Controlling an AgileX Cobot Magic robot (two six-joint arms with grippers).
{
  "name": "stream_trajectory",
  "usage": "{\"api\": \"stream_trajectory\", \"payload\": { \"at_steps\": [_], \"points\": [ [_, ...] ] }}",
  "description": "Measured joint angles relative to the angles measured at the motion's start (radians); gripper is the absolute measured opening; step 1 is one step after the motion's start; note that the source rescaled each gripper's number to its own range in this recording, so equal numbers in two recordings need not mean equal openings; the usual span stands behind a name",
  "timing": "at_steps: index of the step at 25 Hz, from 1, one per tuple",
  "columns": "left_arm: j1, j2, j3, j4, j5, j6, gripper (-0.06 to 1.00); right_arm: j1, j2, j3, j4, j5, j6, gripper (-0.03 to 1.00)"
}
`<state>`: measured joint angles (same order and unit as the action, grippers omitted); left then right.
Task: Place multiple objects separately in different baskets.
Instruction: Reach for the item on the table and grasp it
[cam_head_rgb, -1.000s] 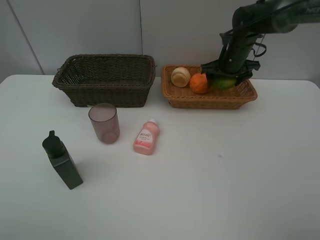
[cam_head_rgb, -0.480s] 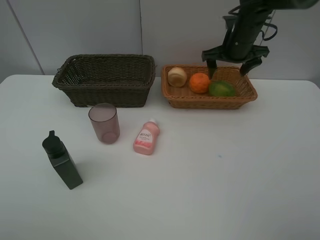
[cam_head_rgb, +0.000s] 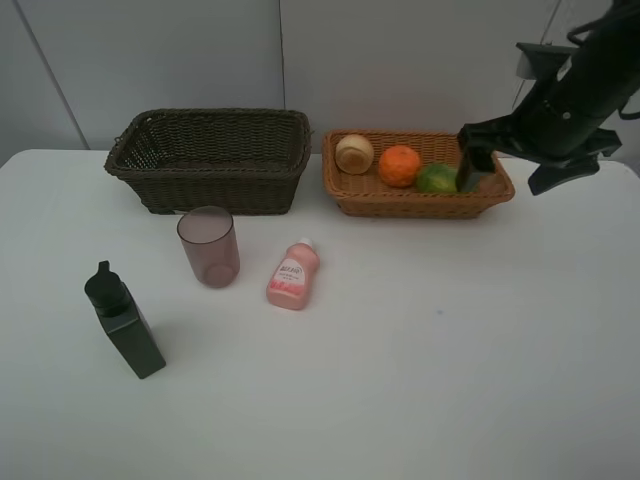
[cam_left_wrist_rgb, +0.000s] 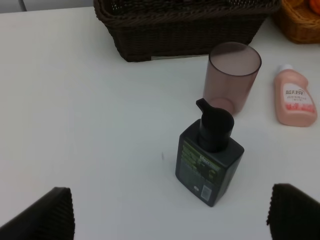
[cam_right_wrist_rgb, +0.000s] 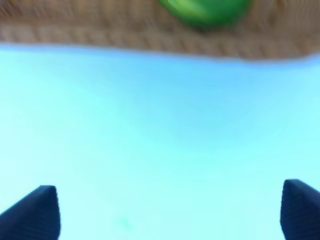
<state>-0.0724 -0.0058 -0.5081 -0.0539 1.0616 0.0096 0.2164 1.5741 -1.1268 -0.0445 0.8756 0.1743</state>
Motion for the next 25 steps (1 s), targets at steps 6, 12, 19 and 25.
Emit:
{"api": "stream_trajectory", "payload": {
  "at_steps": [6,12,19,25],
  "points": [
    [0.000,0.000,0.000,0.000,0.000,0.000,1.00,-0.020,-0.279,0.179,-0.061,0.024,-0.003,0.90],
    [0.000,0.000,0.000,0.000,-0.001,0.000,1.00,-0.018,-0.600,0.252,-0.067,0.115,-0.003,0.90],
    [0.000,0.000,0.000,0.000,-0.001,0.000,1.00,-0.017,-0.992,0.290,-0.068,0.195,-0.035,0.90],
    [0.000,0.000,0.000,0.000,-0.001,0.000,1.00,-0.017,-1.157,0.315,-0.068,0.273,-0.036,0.90]
  ]
}}
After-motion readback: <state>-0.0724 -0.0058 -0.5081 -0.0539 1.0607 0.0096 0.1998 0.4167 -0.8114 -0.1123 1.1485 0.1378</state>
